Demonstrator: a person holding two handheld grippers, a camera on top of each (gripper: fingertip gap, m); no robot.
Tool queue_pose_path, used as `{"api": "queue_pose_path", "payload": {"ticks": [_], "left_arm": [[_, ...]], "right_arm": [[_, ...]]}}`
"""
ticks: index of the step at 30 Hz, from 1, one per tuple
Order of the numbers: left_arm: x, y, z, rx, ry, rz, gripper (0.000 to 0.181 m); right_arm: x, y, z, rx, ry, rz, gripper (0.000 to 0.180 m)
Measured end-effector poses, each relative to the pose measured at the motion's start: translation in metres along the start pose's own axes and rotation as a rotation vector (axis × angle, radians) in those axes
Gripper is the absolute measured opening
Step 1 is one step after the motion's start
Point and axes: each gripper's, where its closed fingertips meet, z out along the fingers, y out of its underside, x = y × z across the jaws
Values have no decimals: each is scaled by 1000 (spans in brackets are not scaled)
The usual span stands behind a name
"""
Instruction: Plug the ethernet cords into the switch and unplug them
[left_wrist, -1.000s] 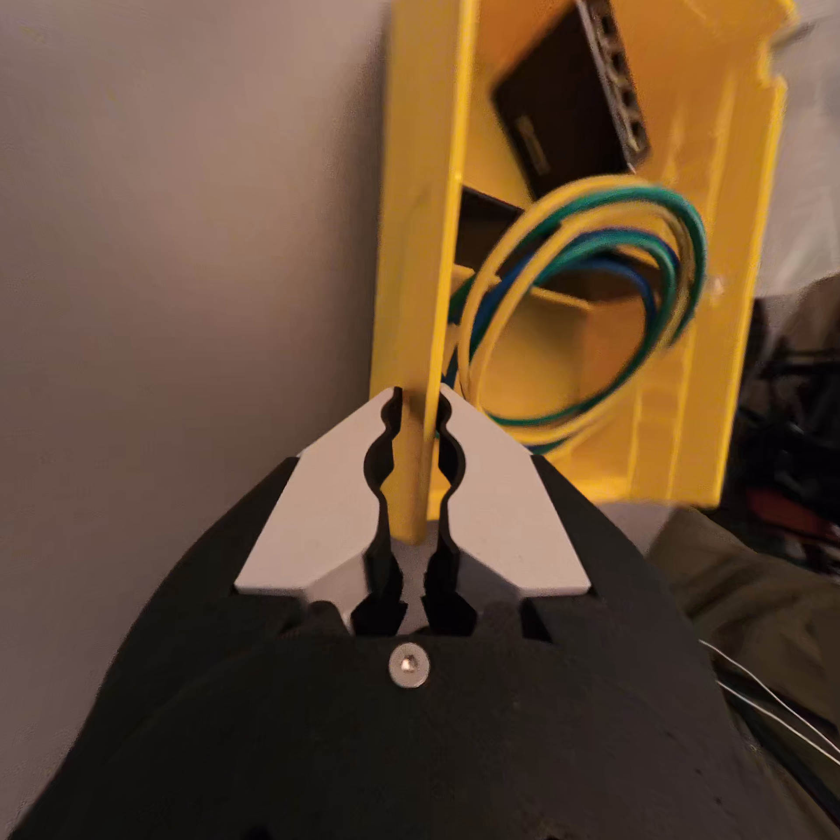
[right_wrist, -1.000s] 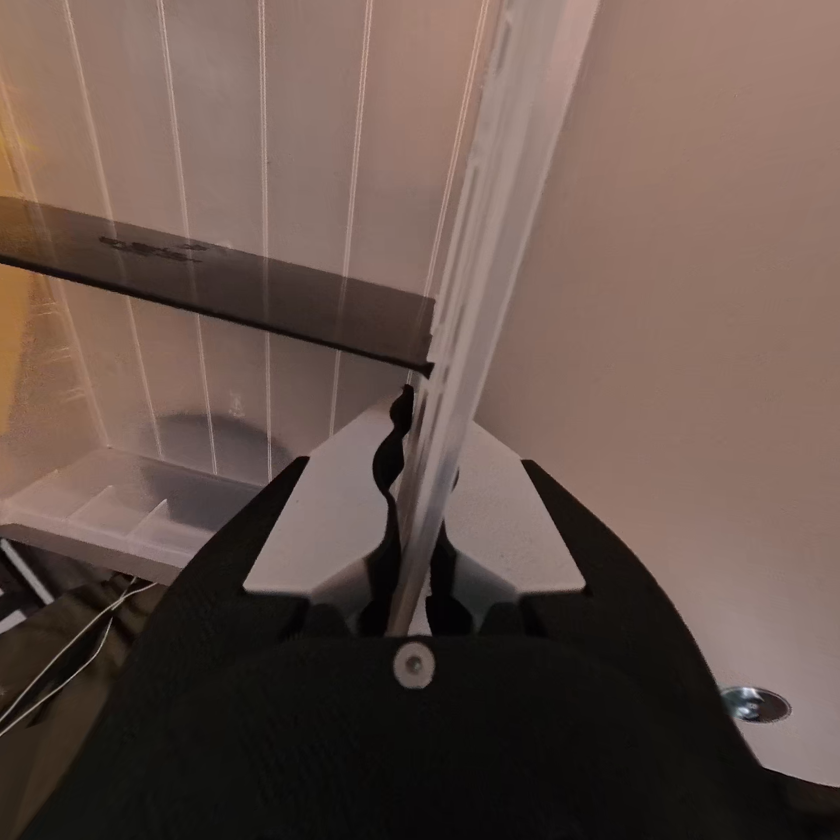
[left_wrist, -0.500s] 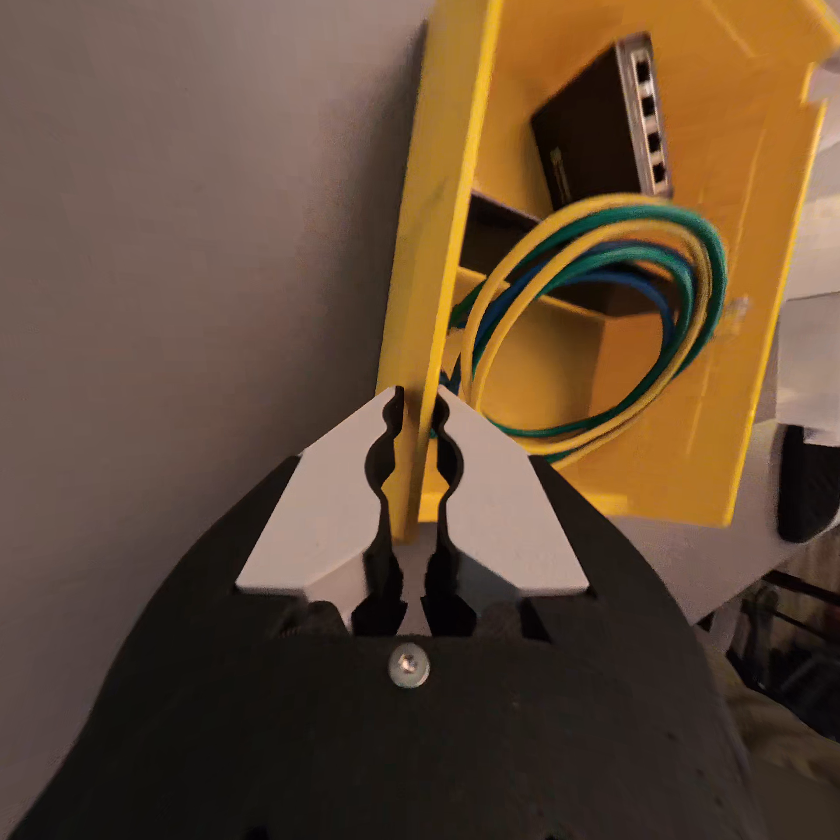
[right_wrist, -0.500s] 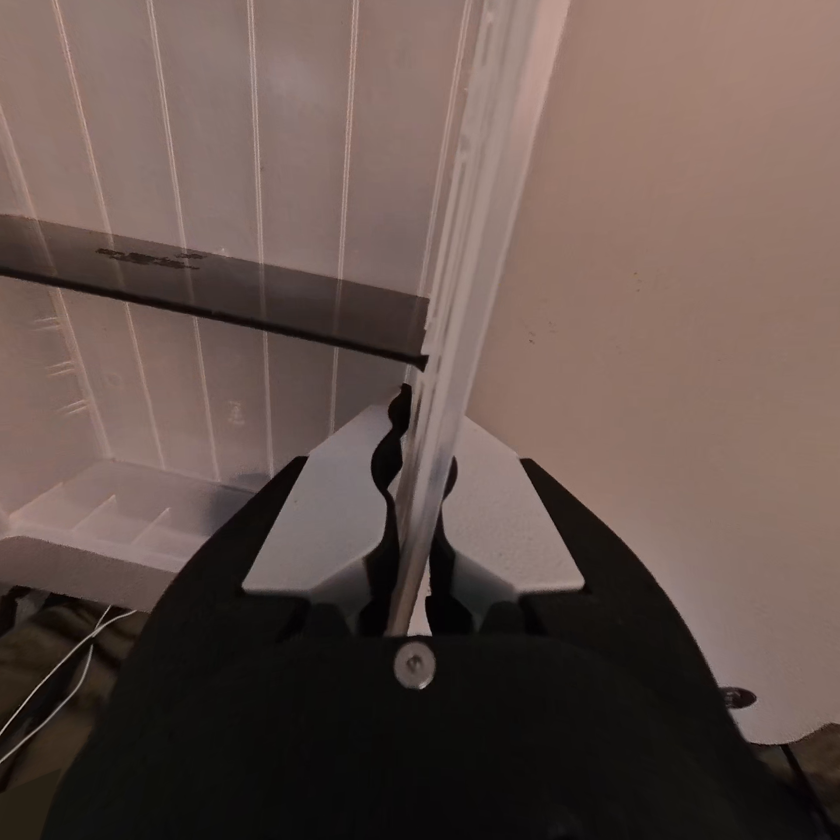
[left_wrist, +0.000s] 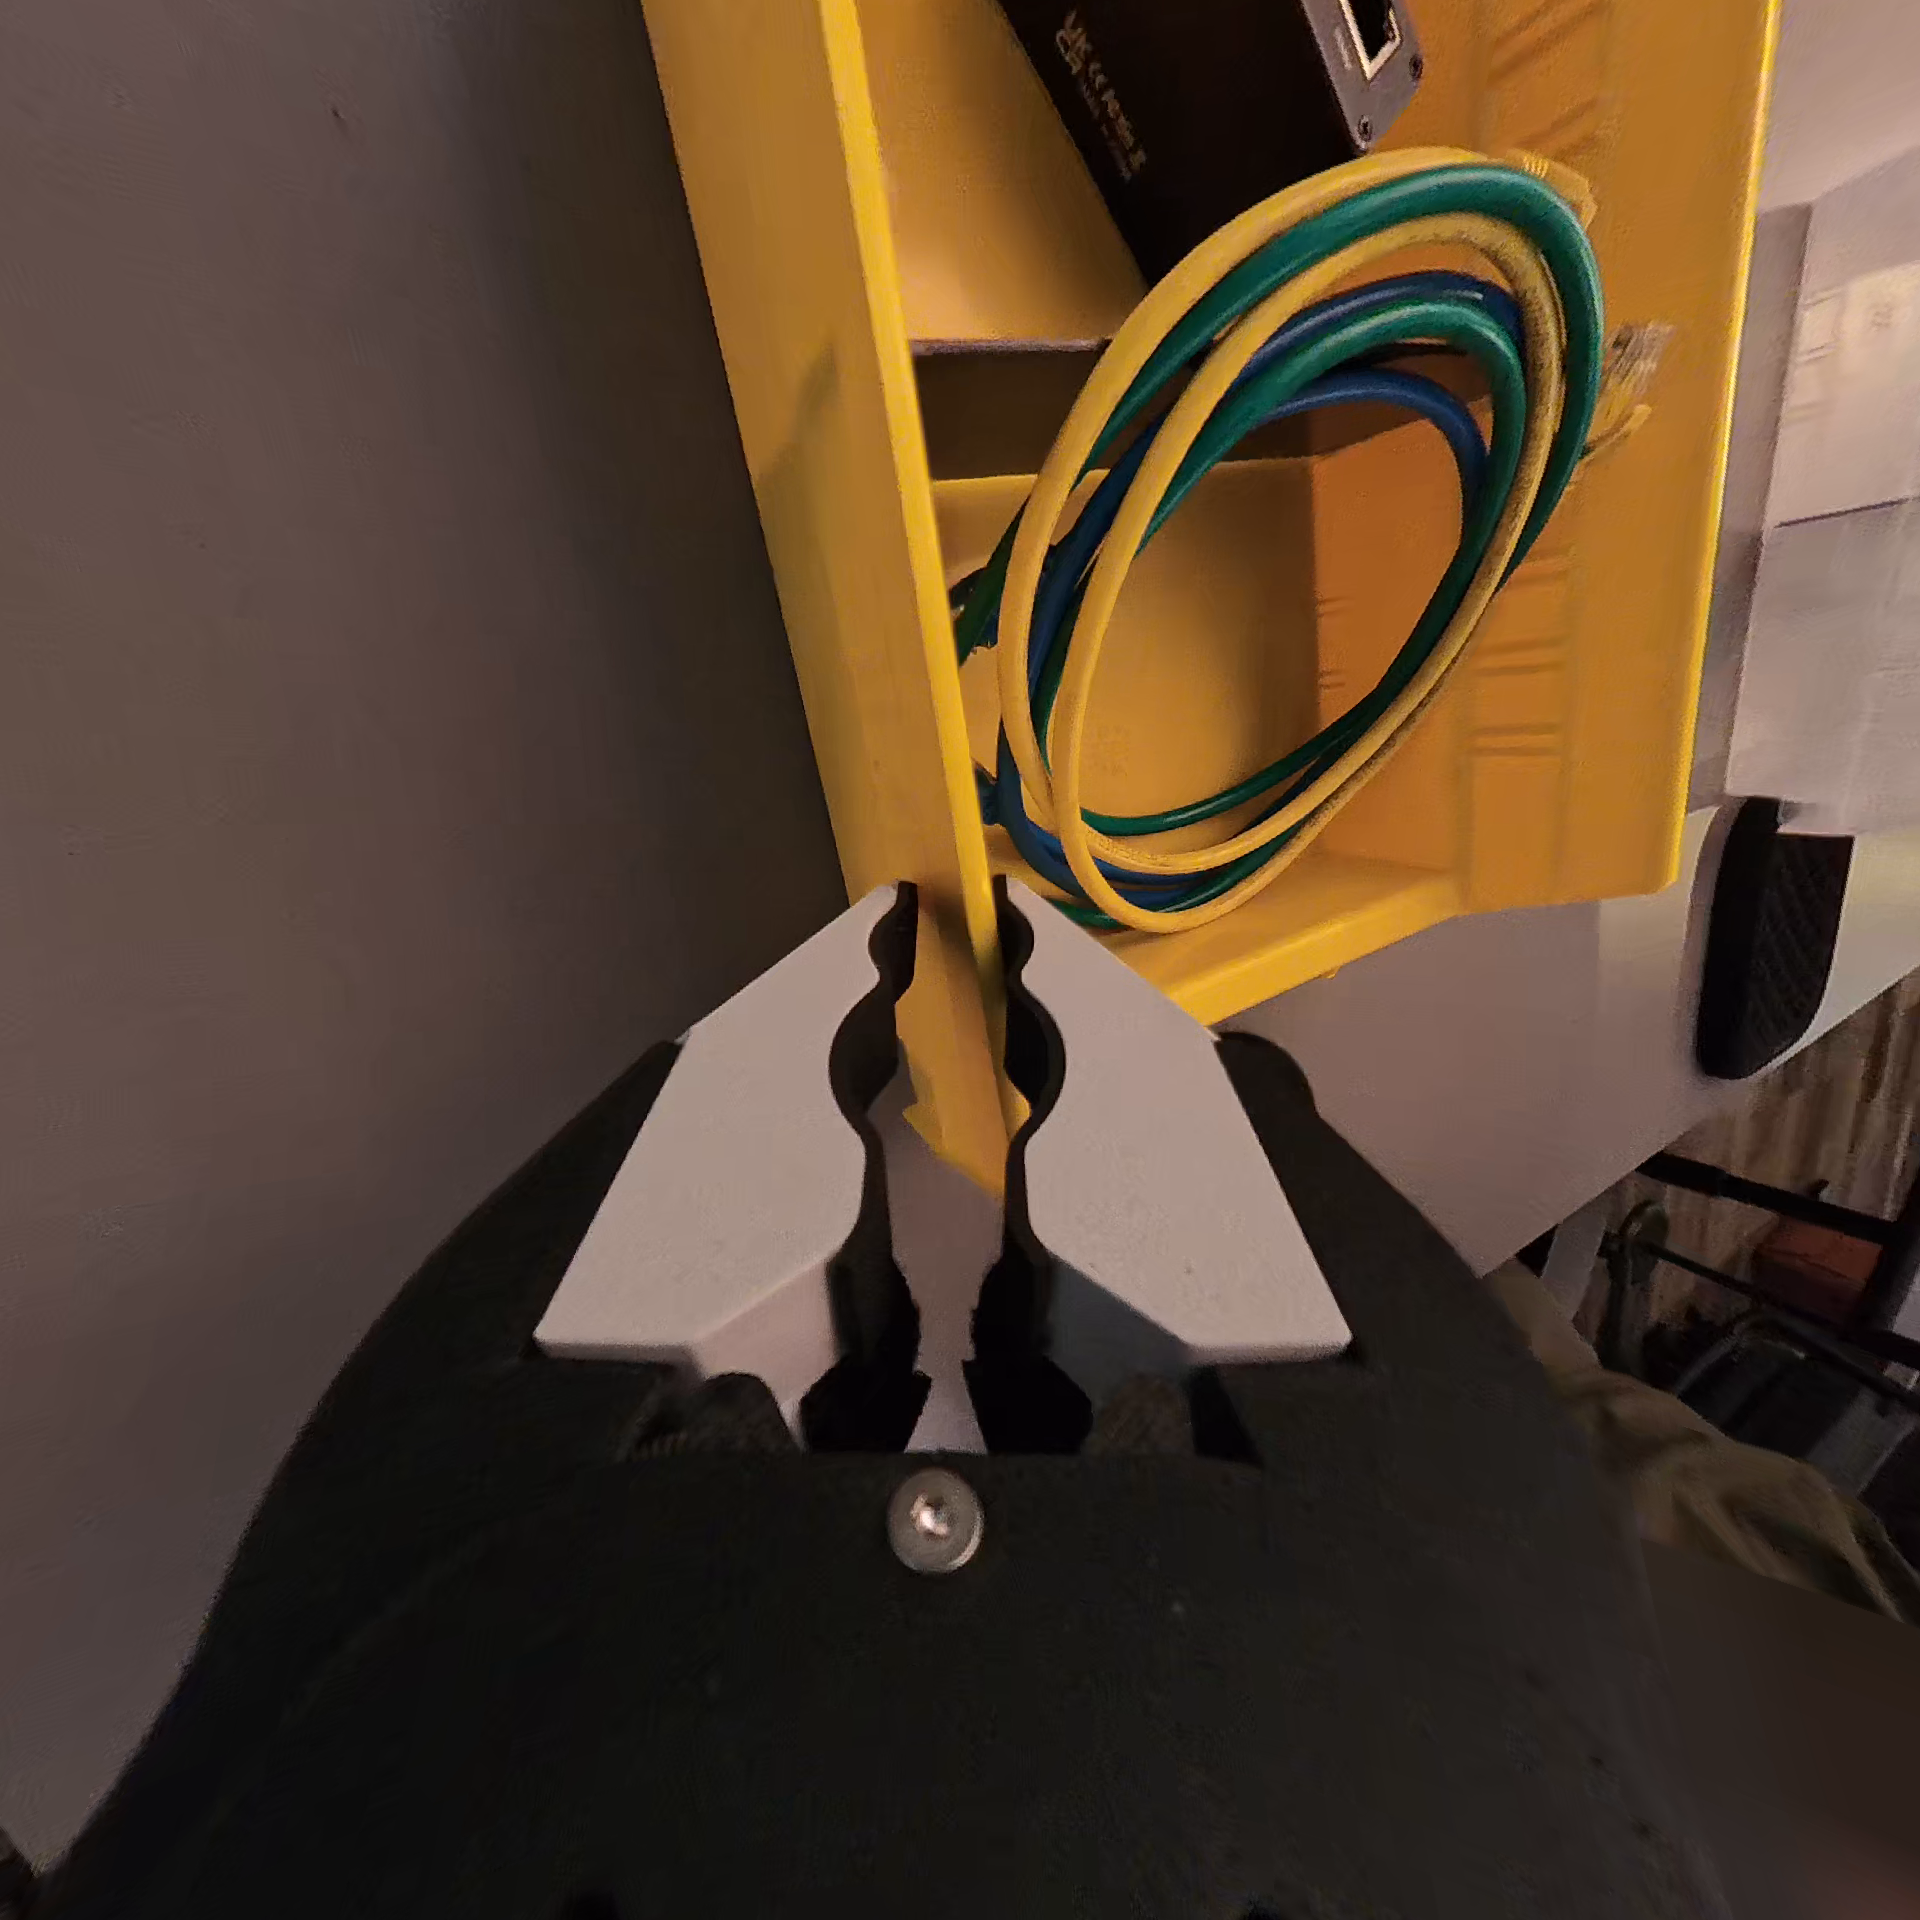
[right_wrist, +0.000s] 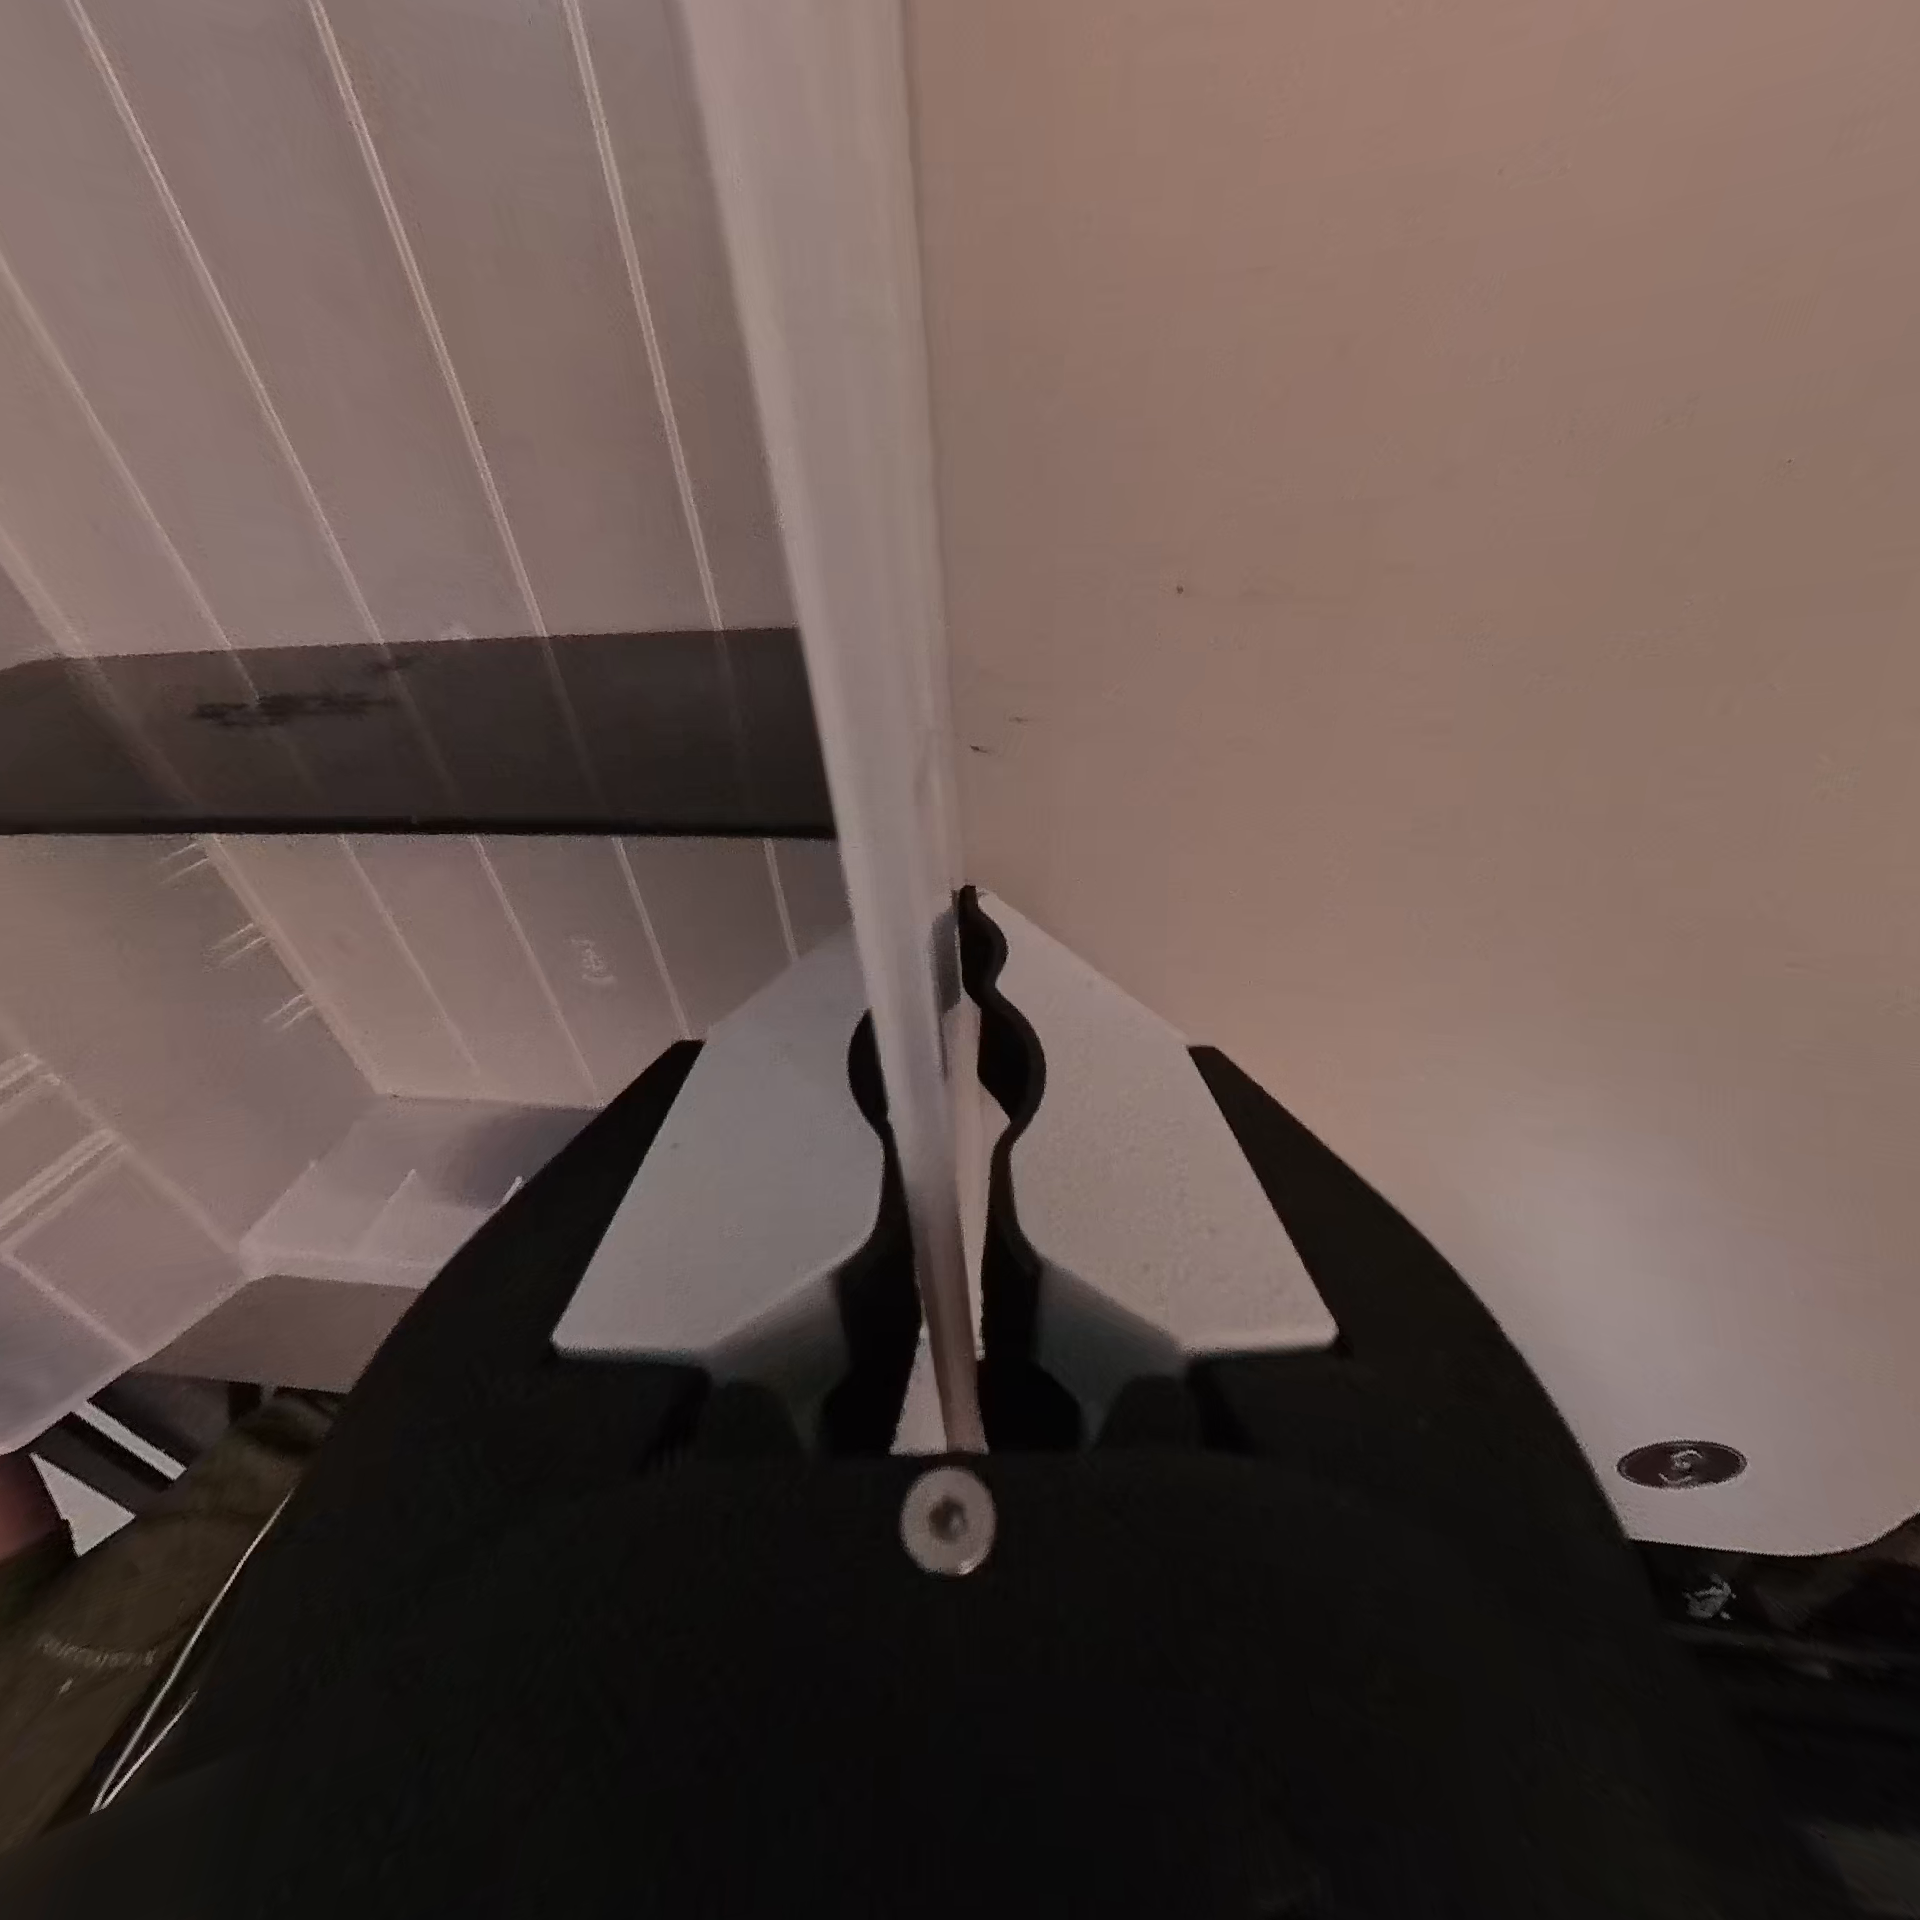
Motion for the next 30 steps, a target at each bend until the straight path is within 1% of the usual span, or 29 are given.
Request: {"api": "queue_pose_path", "payload": {"ticks": [4, 8, 10, 16, 20, 23, 24, 25, 26, 27, 28, 30], "left_arm": [[-6, 8, -6, -13, -50, 27, 10], [-17, 13, -14, -5, -84, -4, 9], [-17, 15, -14, -13, -90, 5, 9], [-18, 14, -13, -43, -185, 70, 6], [-16, 15, -13, -31, -155, 60, 7], [-12, 15, -16, -11, -107, -2, 9], [-10, 9, -23, 31, -92, -51, 8], [-9, -2, -33, 113, -78, -93, 6], [-5, -16, -48, 220, -61, -118, 8], [0, -29, -65, 328, -45, -117, 12], [8, -41, -83, 430, -32, -88, 16], [33, -58, -116, 606, -5, 50, 23]], "right_arm": [[10, -2, -1, 17, 17, 35, 3], [13, -3, -1, 35, 5, 53, 3], [13, -3, -1, 30, 30, 40, 3], [1, -5, 1, 34, 25, -8, 2], [0, -7, 1, 48, -22, -30, 3], [0, -10, 0, 94, -15, -120, 4], [0, -10, -2, 108, -17, -148, 5], [-2, -14, -7, 142, -28, -167, 8], [-4, -20, -14, 196, -44, -179, 14], [-5, -25, -23, 250, -54, -184, 17], [-7, -29, -35, 305, -63, -187, 18], [-10, -37, -65, 431, -71, -201, 26]]}}
